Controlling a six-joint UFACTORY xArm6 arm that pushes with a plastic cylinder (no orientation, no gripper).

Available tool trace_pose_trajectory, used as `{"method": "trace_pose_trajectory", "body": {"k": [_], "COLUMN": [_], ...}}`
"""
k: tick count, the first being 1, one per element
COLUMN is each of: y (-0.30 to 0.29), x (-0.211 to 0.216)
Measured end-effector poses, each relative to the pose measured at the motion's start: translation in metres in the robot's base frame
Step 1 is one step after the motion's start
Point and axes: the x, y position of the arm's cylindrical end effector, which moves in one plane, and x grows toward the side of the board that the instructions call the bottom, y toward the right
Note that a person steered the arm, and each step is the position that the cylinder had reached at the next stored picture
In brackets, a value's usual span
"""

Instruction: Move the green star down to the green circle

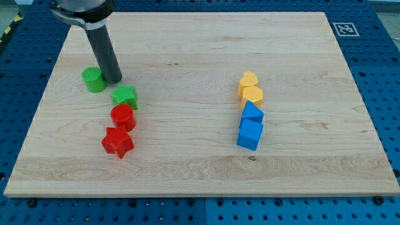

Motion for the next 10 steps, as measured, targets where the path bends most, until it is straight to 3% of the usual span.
{"method": "trace_pose_trajectory", "body": {"k": [1,3,5,8,10], "y": [0.047,0.121,0.065,-0.002,0.026], "x": [0.0,0.057,0.071,0.053,0.051]}}
